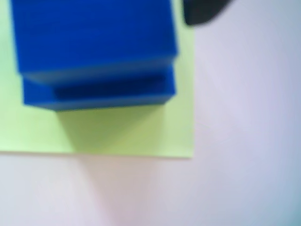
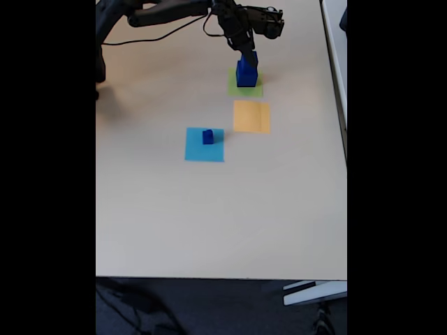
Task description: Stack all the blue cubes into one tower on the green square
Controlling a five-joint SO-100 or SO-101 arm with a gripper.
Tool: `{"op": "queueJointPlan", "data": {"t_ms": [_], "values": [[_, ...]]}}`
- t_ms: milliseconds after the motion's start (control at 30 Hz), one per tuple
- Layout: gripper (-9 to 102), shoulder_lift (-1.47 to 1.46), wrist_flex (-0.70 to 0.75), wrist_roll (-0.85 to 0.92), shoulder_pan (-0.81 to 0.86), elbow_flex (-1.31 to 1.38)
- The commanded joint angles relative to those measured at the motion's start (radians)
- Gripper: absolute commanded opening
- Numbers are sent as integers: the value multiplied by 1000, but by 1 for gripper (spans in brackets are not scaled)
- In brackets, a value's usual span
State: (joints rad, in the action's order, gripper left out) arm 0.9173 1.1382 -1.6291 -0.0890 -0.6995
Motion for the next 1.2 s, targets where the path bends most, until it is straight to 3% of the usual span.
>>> {"op": "queueJointPlan", "data": {"t_ms": [0, 1167], "values": [[26, 6, 26, 12, 3, 112], [28, -44, 32, 9, -14, 140]]}}
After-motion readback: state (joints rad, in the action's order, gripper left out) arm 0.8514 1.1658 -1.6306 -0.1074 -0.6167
